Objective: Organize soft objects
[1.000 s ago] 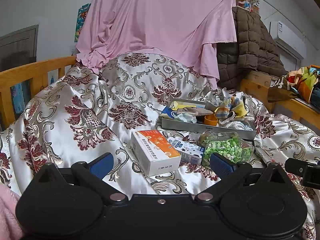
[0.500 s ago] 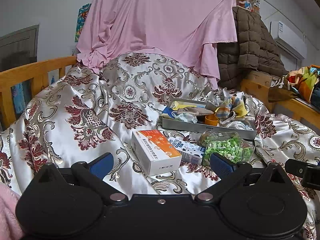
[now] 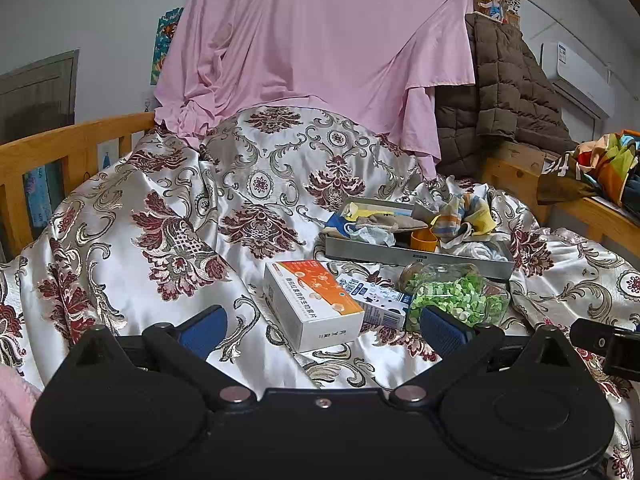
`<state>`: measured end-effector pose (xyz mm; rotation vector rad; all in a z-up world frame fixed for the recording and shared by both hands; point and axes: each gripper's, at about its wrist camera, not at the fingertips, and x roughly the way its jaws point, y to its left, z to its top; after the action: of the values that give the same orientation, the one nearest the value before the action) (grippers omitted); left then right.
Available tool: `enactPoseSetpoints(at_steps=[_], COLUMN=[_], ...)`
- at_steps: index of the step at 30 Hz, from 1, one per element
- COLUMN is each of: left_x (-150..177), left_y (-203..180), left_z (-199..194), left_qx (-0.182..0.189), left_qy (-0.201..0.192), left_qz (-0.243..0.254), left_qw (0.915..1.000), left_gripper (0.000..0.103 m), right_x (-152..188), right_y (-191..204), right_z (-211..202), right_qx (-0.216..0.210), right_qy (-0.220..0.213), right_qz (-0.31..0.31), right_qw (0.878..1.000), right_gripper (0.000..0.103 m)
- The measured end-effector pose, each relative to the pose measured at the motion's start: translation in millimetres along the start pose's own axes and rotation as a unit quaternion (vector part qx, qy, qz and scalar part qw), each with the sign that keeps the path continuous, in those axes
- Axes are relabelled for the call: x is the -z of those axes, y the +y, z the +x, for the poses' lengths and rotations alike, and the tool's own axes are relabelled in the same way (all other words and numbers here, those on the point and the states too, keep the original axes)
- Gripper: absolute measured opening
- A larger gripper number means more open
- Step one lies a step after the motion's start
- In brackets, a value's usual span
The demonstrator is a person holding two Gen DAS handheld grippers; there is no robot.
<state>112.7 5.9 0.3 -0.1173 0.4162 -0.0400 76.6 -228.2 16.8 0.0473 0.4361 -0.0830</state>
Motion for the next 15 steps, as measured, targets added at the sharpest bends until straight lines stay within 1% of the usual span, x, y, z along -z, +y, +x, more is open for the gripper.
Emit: enactPoseSetpoints(at_steps=[9, 11, 15], left_x=[-1.1, -0.1, 2.2], left_y=[-1.2, 1.2, 6.6], left_z=[-0.5, 0.1, -0.8], left_qx=[-0.002, 0.004, 0.002], left_qy=[0.000, 0.000, -0.003], left_qz=[0.001, -0.001, -0.001], left_qw=[1.0000, 1.0000, 1.0000], left_gripper=[0.102, 0.102, 0.102], right_x=[-0.7, -0.6, -0.9], right_y=[0.5, 0.5, 0.7], right_z=[0.0, 0.0, 0.0], right_qx=[0.000, 0.000, 0.000], right_qy=[0.000, 0.000, 0.001], right_qz=[0.000, 0.000, 0.000], right_qw=[1.000, 1.000, 1.000], right_gripper=[0.103, 0.103, 0.103])
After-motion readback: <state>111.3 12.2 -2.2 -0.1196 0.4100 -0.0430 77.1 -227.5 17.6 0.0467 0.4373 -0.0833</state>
